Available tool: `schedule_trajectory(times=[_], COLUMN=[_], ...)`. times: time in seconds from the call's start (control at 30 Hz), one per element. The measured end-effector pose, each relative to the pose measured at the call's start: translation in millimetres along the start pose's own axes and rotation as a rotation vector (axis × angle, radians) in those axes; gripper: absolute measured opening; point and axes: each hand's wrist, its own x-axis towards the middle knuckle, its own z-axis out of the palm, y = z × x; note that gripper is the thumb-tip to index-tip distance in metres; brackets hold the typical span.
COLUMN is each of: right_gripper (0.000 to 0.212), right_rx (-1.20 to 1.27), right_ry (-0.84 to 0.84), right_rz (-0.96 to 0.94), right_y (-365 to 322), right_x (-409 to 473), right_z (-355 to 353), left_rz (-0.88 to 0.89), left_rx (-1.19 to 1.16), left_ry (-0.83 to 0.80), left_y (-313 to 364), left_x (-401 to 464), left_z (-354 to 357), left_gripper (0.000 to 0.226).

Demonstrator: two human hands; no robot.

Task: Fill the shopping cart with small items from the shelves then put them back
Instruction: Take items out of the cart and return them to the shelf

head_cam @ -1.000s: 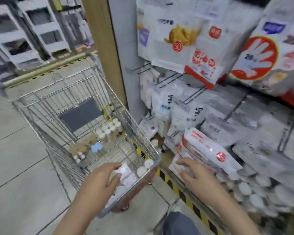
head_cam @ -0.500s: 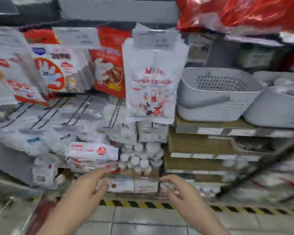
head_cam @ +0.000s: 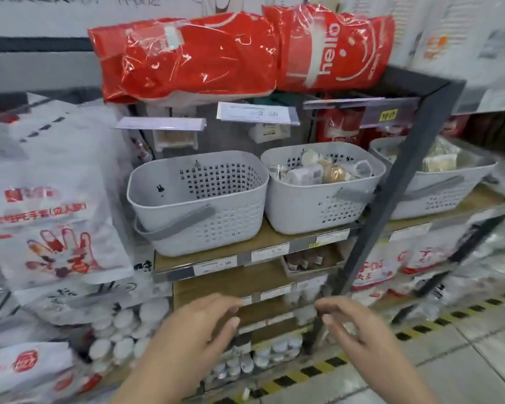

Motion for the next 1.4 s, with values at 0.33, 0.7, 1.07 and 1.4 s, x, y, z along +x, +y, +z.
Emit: schedule_trajectory(times=[0.33,0.7,1.07,1.4], right_gripper=[0.024,0.024,0.021,0.063], right_rx=[0.008,0.082,-0.080,-0.453], right_ry=[0.200,0.445,0.204,0.041], right_rz=[-0.084,-0.204,-0.203,-0.004], right_y=[9.2,20.6,30.0,16.1], right_x=[90.6,178.9,262.7,293.6], right_z=[-65.0,-119.6,-153.5,-141.1], left_rz=[0.118,0.095,0.053,-0.113], left_rx=[-0.051,-0.258,-0.064,0.211], left_ry=[0.095,0.154,0.310,0.136], left_y=[12.7,21.8,31.1,31.7], left_x=[131.9,250.6,282.9,299.0], left_z=[-15.1,-25.7,-18.0,-17.2], left_gripper=[0.022,0.017,0.027,0.038])
